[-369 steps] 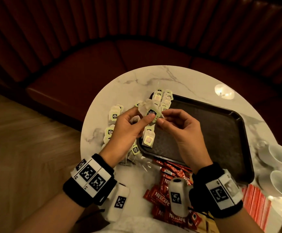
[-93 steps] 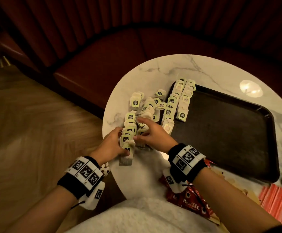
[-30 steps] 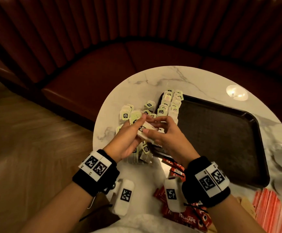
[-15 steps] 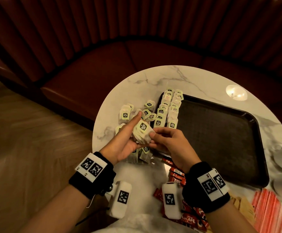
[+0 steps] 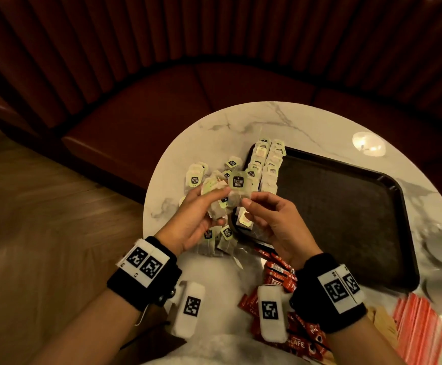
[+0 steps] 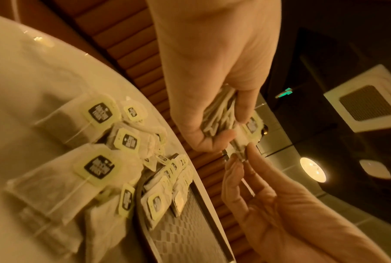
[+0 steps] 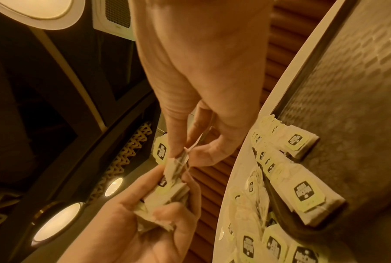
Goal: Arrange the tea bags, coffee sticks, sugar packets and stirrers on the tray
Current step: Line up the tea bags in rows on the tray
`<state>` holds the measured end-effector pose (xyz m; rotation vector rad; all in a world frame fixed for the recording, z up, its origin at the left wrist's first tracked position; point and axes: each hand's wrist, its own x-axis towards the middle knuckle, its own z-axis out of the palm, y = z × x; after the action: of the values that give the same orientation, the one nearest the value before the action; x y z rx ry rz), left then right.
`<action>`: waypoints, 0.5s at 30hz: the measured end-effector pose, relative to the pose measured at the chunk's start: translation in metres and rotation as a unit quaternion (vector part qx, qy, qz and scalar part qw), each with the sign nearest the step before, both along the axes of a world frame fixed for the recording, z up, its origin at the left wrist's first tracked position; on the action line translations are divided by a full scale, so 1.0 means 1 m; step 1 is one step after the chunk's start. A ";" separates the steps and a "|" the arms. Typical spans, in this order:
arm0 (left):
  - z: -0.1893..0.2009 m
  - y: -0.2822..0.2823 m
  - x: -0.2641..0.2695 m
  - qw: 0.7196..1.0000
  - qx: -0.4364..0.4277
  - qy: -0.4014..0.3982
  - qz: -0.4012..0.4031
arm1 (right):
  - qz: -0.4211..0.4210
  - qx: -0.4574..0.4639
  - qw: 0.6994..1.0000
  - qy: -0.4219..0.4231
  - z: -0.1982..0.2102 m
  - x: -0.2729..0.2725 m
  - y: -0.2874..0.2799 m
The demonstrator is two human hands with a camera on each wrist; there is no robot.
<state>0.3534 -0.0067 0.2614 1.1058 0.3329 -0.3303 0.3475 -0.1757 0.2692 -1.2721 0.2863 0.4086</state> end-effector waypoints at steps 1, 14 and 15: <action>0.001 0.000 0.001 1.000 0.015 -0.007 0.000 | 0.000 -0.007 1.000 -0.007 -0.001 0.000 -0.001; -0.004 0.006 -0.002 1.000 0.015 0.010 0.016 | -0.066 -0.041 0.996 -0.033 -0.022 0.020 -0.032; -0.006 0.008 -0.003 0.999 0.016 0.018 0.022 | -0.074 -0.060 0.995 -0.025 -0.027 0.024 -0.038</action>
<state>0.3501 0.0013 0.2550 1.1227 0.3956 -0.3064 0.3711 -0.2142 0.2425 -1.3673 0.3638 0.2357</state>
